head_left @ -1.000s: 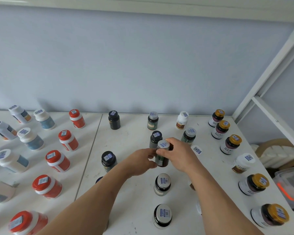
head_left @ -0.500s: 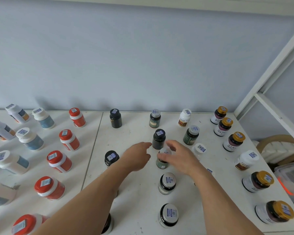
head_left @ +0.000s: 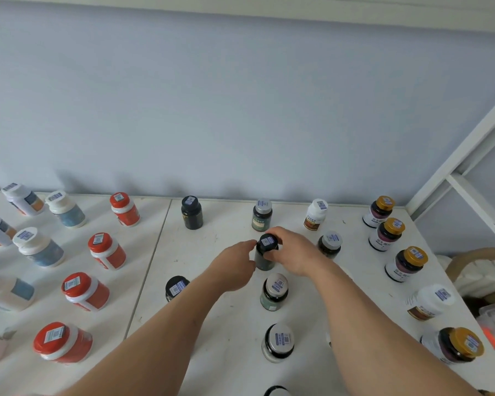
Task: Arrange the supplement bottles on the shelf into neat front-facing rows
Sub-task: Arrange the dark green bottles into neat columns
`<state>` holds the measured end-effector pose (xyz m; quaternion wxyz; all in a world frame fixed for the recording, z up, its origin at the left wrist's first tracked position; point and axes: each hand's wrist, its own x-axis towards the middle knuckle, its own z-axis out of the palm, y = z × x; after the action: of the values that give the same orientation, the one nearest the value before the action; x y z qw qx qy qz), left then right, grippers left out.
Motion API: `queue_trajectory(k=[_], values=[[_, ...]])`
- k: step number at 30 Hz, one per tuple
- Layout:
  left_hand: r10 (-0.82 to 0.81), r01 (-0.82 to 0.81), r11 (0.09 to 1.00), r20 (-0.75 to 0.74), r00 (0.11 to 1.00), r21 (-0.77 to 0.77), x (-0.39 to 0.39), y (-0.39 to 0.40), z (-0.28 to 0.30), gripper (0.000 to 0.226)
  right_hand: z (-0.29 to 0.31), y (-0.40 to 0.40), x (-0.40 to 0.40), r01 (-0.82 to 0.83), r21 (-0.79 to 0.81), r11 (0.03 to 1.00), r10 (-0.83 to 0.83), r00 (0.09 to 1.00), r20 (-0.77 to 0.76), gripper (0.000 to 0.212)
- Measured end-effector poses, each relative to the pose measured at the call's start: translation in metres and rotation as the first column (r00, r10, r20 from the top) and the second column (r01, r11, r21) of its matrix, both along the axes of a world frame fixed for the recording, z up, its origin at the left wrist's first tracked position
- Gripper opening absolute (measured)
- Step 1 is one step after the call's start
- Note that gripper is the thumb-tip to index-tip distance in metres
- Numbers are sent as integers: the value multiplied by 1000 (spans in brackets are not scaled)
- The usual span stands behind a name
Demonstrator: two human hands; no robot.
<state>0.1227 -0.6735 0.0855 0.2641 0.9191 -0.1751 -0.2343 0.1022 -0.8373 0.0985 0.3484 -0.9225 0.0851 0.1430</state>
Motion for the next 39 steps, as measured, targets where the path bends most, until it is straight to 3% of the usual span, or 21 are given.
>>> queue_trajectory(k=[6, 11, 26, 39], values=[[131, -165, 969, -183, 974, -184, 11, -10, 2, 50, 4, -7, 16, 59, 29, 998, -61, 995, 83, 39], [98, -187, 942, -306, 947, -278, 25, -14, 22, 51, 20, -11, 24, 149, 45, 988, -154, 981, 122, 43], [25, -113, 948, -285, 958, -296, 34, -21, 29, 53, 27, -17, 25, 181, 110, 977, -196, 970, 143, 35], [54, -113, 959, -220, 974, -262, 31, -19, 33, 45, 25, -17, 23, 161, 148, 976, -182, 973, 142, 38]])
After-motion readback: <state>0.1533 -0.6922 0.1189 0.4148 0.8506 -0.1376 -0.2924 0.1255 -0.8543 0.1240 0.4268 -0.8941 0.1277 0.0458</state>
